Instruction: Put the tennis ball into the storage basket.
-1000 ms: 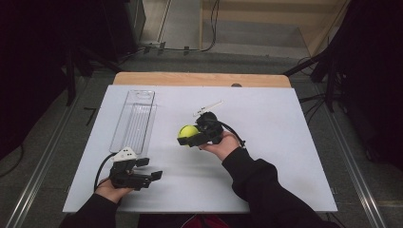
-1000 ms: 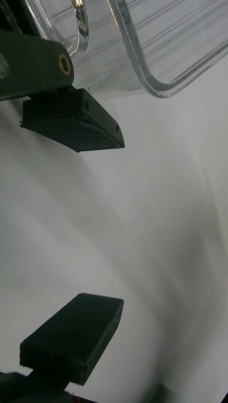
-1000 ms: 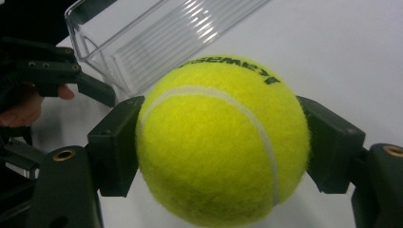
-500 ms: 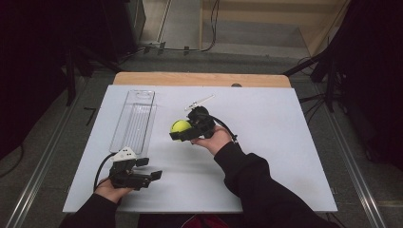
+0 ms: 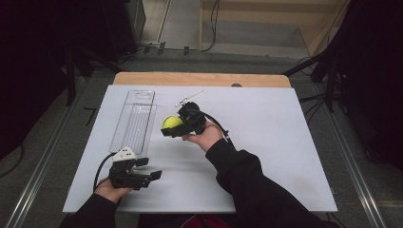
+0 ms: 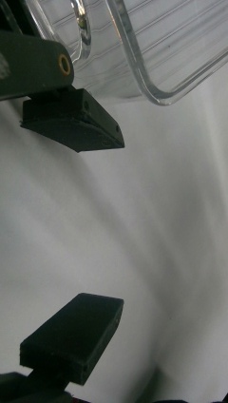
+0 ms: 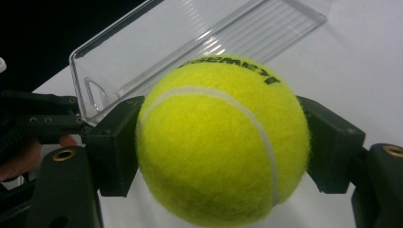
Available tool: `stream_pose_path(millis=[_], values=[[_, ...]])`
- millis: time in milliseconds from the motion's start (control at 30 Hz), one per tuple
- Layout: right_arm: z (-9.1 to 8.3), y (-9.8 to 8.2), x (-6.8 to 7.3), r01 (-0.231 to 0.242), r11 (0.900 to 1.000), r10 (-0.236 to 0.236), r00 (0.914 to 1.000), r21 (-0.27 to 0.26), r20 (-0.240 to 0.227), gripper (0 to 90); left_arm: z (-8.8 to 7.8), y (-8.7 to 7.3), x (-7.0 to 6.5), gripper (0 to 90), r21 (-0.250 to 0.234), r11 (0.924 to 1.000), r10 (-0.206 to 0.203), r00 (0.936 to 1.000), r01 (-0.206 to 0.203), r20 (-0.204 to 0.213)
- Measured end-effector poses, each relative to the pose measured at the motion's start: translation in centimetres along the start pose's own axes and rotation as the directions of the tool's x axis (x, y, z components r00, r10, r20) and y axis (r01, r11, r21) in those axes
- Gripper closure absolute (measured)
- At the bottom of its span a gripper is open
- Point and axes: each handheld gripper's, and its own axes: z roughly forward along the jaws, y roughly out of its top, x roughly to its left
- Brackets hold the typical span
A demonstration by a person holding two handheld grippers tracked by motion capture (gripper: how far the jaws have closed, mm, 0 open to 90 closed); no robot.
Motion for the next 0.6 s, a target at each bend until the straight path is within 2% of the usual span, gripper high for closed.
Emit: stream_pose_path(millis=[233,600], values=[[0.6,1.0,0.4,0.013,1.000,-0.013,0.9999,-0.003,-0.005,22.9,0.0,0.0,0.1,21.1,0.000,1.0000,0.001,1.0000,-0.001,-0.006],[1.2,2.6,0.6,0.008,1.000,-0.008,0.9999,-0.012,-0.011,22.9,0.0,0.0,0.1,21.1,0.002,1.0000,0.004,1.0000,-0.004,-0.008]])
